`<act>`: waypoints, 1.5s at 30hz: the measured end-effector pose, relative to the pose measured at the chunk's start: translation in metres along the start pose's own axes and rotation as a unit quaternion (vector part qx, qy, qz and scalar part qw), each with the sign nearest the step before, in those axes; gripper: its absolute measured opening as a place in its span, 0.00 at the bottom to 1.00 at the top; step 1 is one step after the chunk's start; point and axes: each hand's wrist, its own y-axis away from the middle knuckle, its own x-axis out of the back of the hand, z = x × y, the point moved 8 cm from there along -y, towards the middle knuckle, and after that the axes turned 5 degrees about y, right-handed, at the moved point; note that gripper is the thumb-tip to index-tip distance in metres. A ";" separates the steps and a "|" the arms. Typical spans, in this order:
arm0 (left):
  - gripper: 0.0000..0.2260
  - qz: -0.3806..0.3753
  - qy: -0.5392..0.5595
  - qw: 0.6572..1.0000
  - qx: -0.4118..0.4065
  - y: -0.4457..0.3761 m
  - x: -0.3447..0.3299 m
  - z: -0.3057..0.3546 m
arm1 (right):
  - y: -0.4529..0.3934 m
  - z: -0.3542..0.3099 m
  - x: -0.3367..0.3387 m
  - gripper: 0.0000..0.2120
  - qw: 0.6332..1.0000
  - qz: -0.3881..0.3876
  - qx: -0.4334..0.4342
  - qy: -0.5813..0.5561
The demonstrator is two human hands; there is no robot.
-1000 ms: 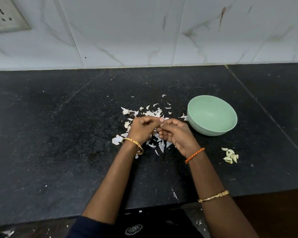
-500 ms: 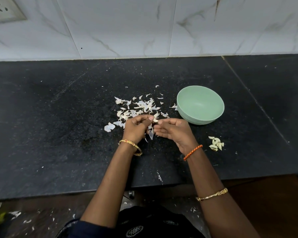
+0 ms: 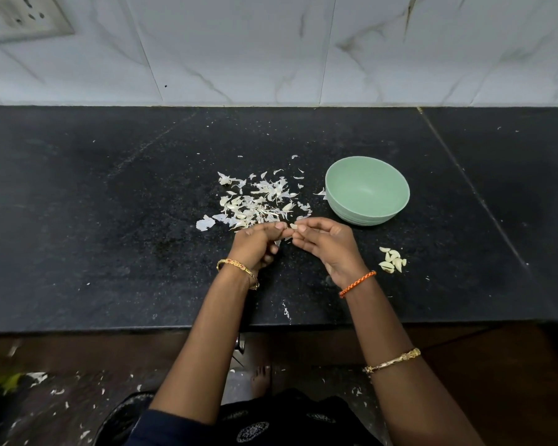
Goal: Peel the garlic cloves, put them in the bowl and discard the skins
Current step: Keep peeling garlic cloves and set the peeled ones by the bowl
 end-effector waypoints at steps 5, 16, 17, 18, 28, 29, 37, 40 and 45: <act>0.17 0.017 -0.120 0.990 -0.067 0.011 -0.033 -0.006 | 0.026 0.006 0.066 0.05 0.984 0.169 0.047 0.007; 0.22 -0.111 -0.474 0.835 -0.256 0.027 -0.157 -0.050 | 0.070 -0.003 0.180 0.06 0.868 0.415 0.102 0.251; 0.22 -0.111 -0.482 0.830 -0.258 0.025 -0.161 -0.050 | 0.069 -0.003 0.179 0.08 0.872 0.405 0.104 0.256; 0.21 -0.110 -0.486 0.828 -0.257 0.025 -0.164 -0.049 | 0.066 -0.003 0.176 0.09 0.875 0.392 0.103 0.265; 0.15 -0.093 -0.417 0.874 -0.231 0.018 -0.164 -0.046 | 0.047 -0.003 0.172 0.13 0.879 0.307 0.045 0.363; 0.14 -0.094 -0.411 0.877 -0.232 0.018 -0.163 -0.045 | 0.046 -0.002 0.171 0.13 0.880 0.305 0.043 0.362; 0.06 -0.020 -0.397 0.880 -0.260 0.016 -0.115 -0.011 | 0.059 -0.032 0.124 0.04 0.874 0.334 0.166 0.313; 0.07 0.031 -0.404 0.874 -0.268 0.014 -0.083 0.006 | 0.047 -0.047 0.077 0.04 0.893 0.242 0.209 0.317; 0.08 0.120 -0.419 0.868 -0.236 -0.005 -0.026 0.032 | -0.004 -0.032 -0.002 0.08 0.891 0.078 0.169 0.414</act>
